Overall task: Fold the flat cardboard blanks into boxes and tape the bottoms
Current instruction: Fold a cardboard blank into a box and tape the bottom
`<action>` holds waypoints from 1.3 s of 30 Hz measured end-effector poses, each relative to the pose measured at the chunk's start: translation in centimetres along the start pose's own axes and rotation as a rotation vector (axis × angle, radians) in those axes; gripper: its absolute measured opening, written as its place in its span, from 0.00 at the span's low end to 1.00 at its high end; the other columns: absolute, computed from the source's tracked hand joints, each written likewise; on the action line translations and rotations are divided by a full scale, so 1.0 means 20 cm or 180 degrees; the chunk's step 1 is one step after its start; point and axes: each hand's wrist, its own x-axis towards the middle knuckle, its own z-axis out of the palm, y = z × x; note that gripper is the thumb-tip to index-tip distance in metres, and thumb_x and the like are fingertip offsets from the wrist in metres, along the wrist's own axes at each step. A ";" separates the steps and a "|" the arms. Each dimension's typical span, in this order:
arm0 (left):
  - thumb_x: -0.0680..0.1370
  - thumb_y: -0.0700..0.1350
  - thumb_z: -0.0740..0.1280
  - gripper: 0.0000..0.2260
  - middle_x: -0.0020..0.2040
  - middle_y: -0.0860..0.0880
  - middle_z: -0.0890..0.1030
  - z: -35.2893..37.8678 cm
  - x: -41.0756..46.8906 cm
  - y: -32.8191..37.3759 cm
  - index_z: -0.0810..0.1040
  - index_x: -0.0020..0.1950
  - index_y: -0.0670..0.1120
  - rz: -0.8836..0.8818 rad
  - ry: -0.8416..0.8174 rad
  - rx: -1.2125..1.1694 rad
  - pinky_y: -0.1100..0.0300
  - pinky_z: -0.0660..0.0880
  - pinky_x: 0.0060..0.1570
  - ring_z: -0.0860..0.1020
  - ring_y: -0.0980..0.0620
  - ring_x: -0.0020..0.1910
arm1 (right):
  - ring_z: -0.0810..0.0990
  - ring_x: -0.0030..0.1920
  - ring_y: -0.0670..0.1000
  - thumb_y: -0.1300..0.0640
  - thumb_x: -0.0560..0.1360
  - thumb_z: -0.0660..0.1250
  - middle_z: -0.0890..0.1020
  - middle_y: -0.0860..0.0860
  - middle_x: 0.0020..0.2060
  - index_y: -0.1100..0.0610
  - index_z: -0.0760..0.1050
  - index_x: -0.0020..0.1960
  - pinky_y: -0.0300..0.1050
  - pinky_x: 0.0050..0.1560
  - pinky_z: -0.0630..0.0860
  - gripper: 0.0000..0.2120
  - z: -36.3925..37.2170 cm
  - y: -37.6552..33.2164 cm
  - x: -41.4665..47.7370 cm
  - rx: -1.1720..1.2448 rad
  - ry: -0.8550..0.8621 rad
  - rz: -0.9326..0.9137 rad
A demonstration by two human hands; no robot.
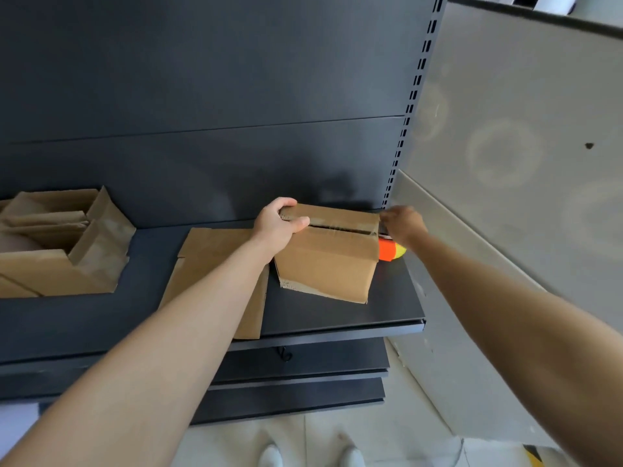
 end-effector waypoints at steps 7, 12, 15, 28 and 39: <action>0.75 0.49 0.72 0.36 0.73 0.45 0.64 0.00 -0.03 0.05 0.55 0.76 0.47 -0.0495 -0.0002 0.0032 0.52 0.66 0.65 0.67 0.44 0.70 | 0.82 0.30 0.51 0.43 0.75 0.68 0.81 0.55 0.32 0.63 0.76 0.49 0.40 0.28 0.79 0.22 -0.15 -0.15 -0.24 0.1044 -0.1151 0.0653; 0.74 0.52 0.72 0.34 0.70 0.43 0.69 0.01 -0.04 0.06 0.60 0.73 0.41 -0.0723 0.0104 0.0090 0.51 0.69 0.62 0.70 0.43 0.67 | 0.82 0.46 0.55 0.50 0.75 0.70 0.81 0.57 0.51 0.61 0.74 0.55 0.48 0.50 0.80 0.17 -0.10 -0.15 -0.28 0.1170 -0.1054 0.0732; 0.73 0.55 0.72 0.28 0.63 0.43 0.75 0.02 -0.04 0.04 0.69 0.65 0.40 -0.0684 0.0159 0.0147 0.53 0.72 0.56 0.75 0.44 0.59 | 0.77 0.56 0.58 0.44 0.73 0.71 0.76 0.56 0.55 0.61 0.71 0.57 0.49 0.54 0.75 0.24 -0.08 -0.16 -0.31 0.0764 -0.0748 0.0803; 0.72 0.65 0.67 0.37 0.66 0.46 0.73 -0.08 -0.06 0.04 0.65 0.71 0.42 -0.0985 -0.0435 -0.0477 0.47 0.70 0.64 0.72 0.43 0.63 | 0.77 0.38 0.51 0.47 0.76 0.68 0.78 0.53 0.40 0.59 0.72 0.42 0.46 0.47 0.77 0.15 -0.07 -0.20 -0.43 0.1636 -0.0504 0.0973; 0.73 0.25 0.59 0.27 0.62 0.45 0.76 -0.21 -0.07 -0.03 0.71 0.68 0.46 -0.0699 -0.0378 -0.0769 0.58 0.73 0.53 0.74 0.47 0.58 | 0.79 0.41 0.58 0.30 0.75 0.51 0.80 0.59 0.42 0.63 0.74 0.53 0.57 0.55 0.73 0.36 -0.08 -0.25 -0.44 0.2211 -0.0213 0.1249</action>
